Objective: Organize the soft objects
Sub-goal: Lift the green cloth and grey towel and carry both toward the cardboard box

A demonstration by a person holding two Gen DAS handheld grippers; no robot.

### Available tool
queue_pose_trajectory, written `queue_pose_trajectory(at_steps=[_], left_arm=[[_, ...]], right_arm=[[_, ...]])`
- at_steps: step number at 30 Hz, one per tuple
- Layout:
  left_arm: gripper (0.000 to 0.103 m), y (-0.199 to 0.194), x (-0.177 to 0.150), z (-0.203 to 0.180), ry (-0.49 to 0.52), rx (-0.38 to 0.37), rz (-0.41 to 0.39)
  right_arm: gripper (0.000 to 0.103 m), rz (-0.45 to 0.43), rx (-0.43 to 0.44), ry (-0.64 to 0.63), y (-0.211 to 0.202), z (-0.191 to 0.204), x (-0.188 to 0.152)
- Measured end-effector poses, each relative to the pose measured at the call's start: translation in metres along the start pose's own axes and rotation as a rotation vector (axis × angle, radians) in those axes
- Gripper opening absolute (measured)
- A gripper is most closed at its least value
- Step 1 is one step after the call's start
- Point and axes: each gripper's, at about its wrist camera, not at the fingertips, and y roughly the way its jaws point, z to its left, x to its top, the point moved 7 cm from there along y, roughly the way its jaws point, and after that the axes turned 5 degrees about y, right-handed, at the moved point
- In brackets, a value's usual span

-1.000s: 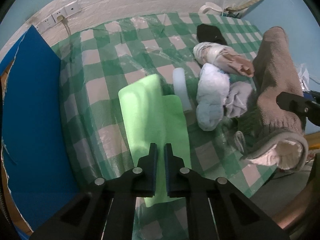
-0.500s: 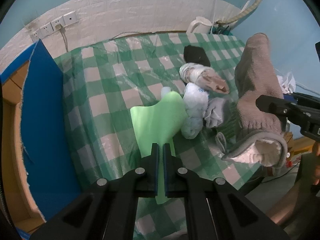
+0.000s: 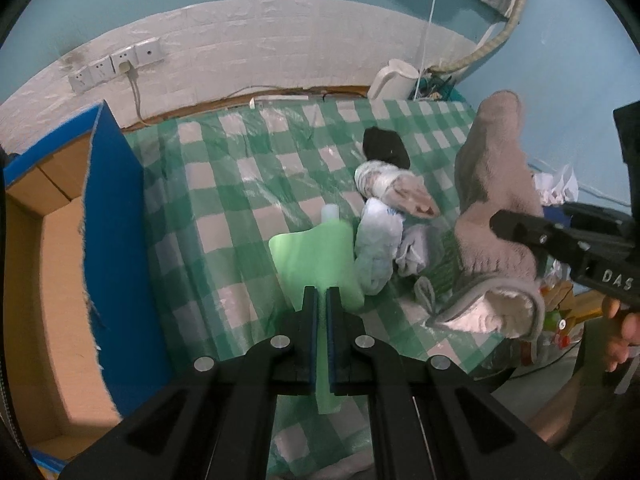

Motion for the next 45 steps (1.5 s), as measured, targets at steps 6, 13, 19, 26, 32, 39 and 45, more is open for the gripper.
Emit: queue_pose_trajectory(at_steps=[6,13,19,26,32,39,45], left_arm=[[0.003,-0.021,0.011,0.004,-0.009,-0.003,-0.047],[0.003,-0.048,0.021,0.014,-0.028,0.001,-0.100],[0.003,-0.078,0.027,0.031,-0.062,-0.001,-0.154],[0.003,-0.110,0.029,0.047,-0.097,-0.006,-0.215],[0.003,-0.140,0.029,0.062,-0.120,0.001,-0.275],[0.003,-0.167,0.024,0.089,-0.172,0.009,-0.328],[0.003,-0.181,0.015,0.117,-0.224,0.022,-0.360]], right_arm=[[0.024,-0.011,0.013,-0.004,-0.005,0.008,0.005],[0.024,-0.024,0.039,-0.027,-0.012,0.025,0.014],[0.024,-0.030,0.060,-0.051,-0.014,0.041,0.020],[0.024,-0.034,0.108,-0.066,-0.018,0.066,0.029],[0.024,-0.052,0.142,-0.098,-0.024,0.096,0.041],[0.024,-0.044,0.189,-0.123,-0.023,0.130,0.052],[0.024,-0.040,0.222,-0.161,-0.019,0.169,0.063]])
